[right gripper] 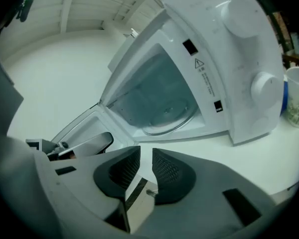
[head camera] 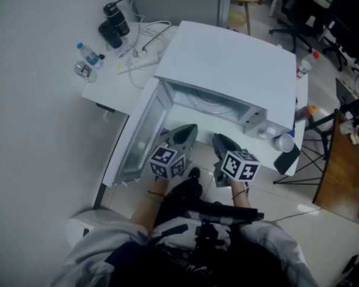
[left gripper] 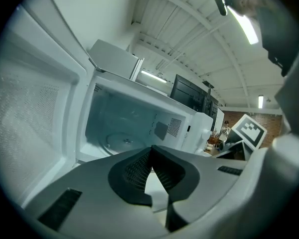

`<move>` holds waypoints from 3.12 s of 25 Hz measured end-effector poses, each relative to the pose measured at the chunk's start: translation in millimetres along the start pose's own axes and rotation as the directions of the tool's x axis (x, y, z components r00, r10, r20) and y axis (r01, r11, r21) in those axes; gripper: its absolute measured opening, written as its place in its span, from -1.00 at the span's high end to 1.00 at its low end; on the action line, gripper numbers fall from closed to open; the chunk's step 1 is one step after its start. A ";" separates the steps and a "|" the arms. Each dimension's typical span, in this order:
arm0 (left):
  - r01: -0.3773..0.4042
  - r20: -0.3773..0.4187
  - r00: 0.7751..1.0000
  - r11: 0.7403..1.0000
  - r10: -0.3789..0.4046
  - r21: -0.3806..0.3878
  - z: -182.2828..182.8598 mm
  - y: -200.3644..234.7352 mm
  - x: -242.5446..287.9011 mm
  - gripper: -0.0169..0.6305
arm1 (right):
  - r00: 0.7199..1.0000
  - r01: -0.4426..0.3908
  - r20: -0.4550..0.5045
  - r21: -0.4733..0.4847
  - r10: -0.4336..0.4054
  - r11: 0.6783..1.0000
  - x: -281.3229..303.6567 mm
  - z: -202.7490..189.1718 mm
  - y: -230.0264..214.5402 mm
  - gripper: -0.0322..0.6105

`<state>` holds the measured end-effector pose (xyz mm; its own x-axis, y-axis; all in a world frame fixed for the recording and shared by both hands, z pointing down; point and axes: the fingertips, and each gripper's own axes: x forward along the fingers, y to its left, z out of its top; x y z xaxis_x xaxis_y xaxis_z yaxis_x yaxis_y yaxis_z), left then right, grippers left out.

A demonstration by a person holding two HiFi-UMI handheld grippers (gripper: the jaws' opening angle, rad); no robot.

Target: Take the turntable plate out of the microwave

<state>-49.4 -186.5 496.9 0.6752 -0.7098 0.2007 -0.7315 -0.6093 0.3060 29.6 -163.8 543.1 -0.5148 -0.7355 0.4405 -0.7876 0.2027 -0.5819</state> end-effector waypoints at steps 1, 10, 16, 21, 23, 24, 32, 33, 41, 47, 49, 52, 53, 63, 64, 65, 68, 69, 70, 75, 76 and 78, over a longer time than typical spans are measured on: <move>0.007 -0.004 1.000 1.000 -0.007 -0.002 1.0 4.2 4.0 0.92 | 1.000 0.005 -0.007 0.026 -0.005 1.000 8.7 1.6 -1.8 0.60; 0.054 -0.016 0.998 0.998 -0.055 -0.036 8.0 33.8 34.7 0.92 | 0.996 0.082 -0.038 0.298 -0.074 0.951 76.1 11.0 -25.6 0.38; 0.069 -0.034 0.997 0.996 -0.071 -0.061 1.3 39.7 46.3 0.92 | 0.995 0.098 -0.030 0.391 -0.094 0.915 93.6 22.5 -33.2 0.38; 0.078 -0.037 0.996 0.995 -0.081 -0.069 2.5 43.2 52.8 0.92 | 0.994 0.087 0.005 0.538 -0.106 0.838 107.9 25.5 -44.1 0.38; 0.074 -0.039 0.996 0.995 -0.077 -0.073 1.7 44.8 53.5 0.92 | 0.993 0.087 0.016 0.558 -0.115 0.825 110.1 26.2 -46.3 0.38; 0.072 -0.042 0.996 0.995 -0.075 -0.074 0.6 45.9 53.8 0.92 | 0.993 0.085 0.023 0.561 -0.118 0.823 110.5 26.6 -46.3 0.39; 0.066 -0.056 0.996 0.994 -0.071 -0.091 -7.9 51.1 54.7 0.92 | 0.989 0.039 0.093 0.592 -0.116 0.805 103.0 34.3 -40.8 0.69; 0.061 -0.058 0.996 0.994 -0.067 -0.092 -8.8 51.6 54.2 0.92 | 0.988 0.035 0.102 0.571 -0.113 0.820 100.2 36.8 -39.1 0.71; 0.017 -0.168 0.985 0.981 -0.050 -0.194 -43.8 61.3 47.3 0.92 | 0.988 0.040 0.113 0.456 -0.102 0.889 79.8 35.4 -31.9 0.91; 0.037 -0.160 0.984 0.967 -0.080 -0.252 -52.3 57.7 44.6 0.92 | 0.996 0.076 0.005 0.534 -0.093 0.842 86.6 10.7 -34.1 0.90; 0.047 -0.151 0.985 0.969 -0.086 -0.243 -48.4 55.7 45.6 0.92 | 0.996 0.073 -0.003 0.542 -0.085 0.837 90.6 12.4 -33.0 0.84; 0.054 -0.142 0.986 0.970 -0.089 -0.237 -44.6 54.1 45.2 0.92 | 0.996 0.067 0.003 0.572 -0.085 0.817 99.1 21.3 -32.6 0.56; 0.057 -0.140 0.986 0.970 -0.092 -0.237 -44.4 53.2 45.1 0.92 | 0.996 0.064 0.012 0.595 -0.089 0.801 101.7 24.3 -34.9 0.56; 0.062 -0.144 0.985 0.971 -0.097 -0.231 -46.0 54.9 44.6 0.92 | 0.979 0.076 0.069 0.752 -0.193 0.654 103.8 29.6 -51.1 0.75; 0.063 -0.144 0.985 0.971 -0.098 -0.232 -46.4 54.6 44.2 0.92 | 0.977 0.074 0.083 0.735 -0.198 0.674 101.2 31.8 -50.4 0.76; 0.065 -0.144 0.985 0.970 -0.100 -0.234 -46.6 54.0 43.9 0.92 | 0.975 0.071 0.097 0.717 -0.200 0.693 98.2 34.4 -49.8 0.76; 0.063 -0.146 0.984 0.970 -0.099 -0.236 -47.2 54.5 43.3 0.92 | 0.973 0.060 0.121 0.688 -0.196 0.724 91.2 40.0 -50.8 0.77; 0.061 -0.149 0.984 0.969 -0.098 -0.239 -48.3 55.1 42.9 0.92 | 0.973 0.057 0.126 0.682 -0.193 0.729 89.2 40.3 -51.7 0.78; 0.060 -0.151 0.983 0.968 -0.099 -0.243 -49.7 55.2 42.7 0.92 | 0.973 0.054 0.130 0.674 -0.191 0.737 87.0 40.3 -52.3 0.79; 0.052 -0.156 0.983 0.959 -0.099 -0.279 -54.0 55.9 43.7 0.92 | 0.977 0.043 0.132 0.649 -0.169 0.760 77.8 34.3 -47.3 0.79; 0.048 -0.158 0.983 0.956 -0.097 -0.288 -55.5 56.7 43.7 0.92 | 0.978 0.042 0.127 0.656 -0.165 0.753 76.7 29.7 -46.8 0.79; 0.046 -0.160 0.982 0.950 -0.100 -0.308 -58.0 56.9 44.3 0.92 | 0.981 0.035 0.119 0.668 -0.154 0.743 74.9 20.4 -45.8 0.79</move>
<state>-55.6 -232.1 577.2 0.7511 -0.5801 0.3152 -0.6348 -0.5033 0.5863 34.1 -241.4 588.8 -0.3437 -0.8295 0.4402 -0.3768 -0.3075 -0.8737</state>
